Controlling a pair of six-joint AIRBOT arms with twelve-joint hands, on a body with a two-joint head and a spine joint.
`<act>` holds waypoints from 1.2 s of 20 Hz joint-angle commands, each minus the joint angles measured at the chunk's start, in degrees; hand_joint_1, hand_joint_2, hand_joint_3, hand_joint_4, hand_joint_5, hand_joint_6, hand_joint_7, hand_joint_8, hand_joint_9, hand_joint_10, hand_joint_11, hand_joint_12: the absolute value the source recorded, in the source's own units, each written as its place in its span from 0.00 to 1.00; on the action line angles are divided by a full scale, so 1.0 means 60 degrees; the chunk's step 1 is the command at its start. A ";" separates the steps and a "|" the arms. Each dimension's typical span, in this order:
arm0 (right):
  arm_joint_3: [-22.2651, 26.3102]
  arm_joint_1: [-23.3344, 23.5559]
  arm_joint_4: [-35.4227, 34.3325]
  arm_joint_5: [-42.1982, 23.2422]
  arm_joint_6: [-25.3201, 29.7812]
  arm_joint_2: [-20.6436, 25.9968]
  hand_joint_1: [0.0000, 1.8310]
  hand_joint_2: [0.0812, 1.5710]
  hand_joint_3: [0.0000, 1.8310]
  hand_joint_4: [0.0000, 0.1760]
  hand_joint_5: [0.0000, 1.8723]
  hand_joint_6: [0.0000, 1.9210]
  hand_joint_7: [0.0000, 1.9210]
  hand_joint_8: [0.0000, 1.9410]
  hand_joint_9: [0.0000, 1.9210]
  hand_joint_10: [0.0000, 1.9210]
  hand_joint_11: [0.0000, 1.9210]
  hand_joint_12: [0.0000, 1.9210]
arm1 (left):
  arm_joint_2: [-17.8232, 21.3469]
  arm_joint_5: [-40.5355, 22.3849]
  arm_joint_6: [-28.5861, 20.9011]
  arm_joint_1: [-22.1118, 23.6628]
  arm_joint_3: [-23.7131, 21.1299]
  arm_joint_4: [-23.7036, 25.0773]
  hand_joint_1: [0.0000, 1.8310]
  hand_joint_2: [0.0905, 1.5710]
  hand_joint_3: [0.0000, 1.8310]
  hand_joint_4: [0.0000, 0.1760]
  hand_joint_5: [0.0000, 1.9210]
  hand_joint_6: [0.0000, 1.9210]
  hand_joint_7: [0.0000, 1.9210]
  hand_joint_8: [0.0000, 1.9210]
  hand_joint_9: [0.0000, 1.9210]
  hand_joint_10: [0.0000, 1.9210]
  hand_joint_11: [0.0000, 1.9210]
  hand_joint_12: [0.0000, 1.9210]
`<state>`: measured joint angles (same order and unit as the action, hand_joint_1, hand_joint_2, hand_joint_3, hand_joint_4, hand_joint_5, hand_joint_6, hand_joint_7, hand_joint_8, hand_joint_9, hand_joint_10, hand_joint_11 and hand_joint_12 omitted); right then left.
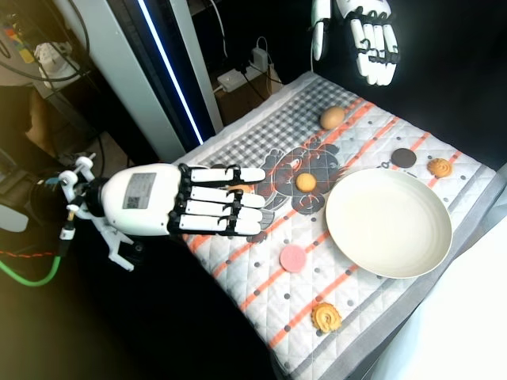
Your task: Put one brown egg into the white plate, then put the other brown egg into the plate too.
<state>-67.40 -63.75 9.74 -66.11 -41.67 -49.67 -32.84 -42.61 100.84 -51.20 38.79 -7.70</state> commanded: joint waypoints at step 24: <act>-0.0190 0.0071 -0.0219 -0.1097 0.0032 -0.0135 0.20 0.71 0.00 0.41 0.22 0.00 0.18 0.00 0.18 0.00 0.19 0.05 | -0.2376 0.4039 0.2292 0.1573 0.2447 -0.1139 0.44 0.61 0.00 0.69 0.27 0.01 0.43 0.01 0.48 0.04 0.13 0.60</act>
<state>-68.23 -63.75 10.28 -66.13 -41.67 -50.37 -47.05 -14.52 114.78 -42.26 53.21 -14.35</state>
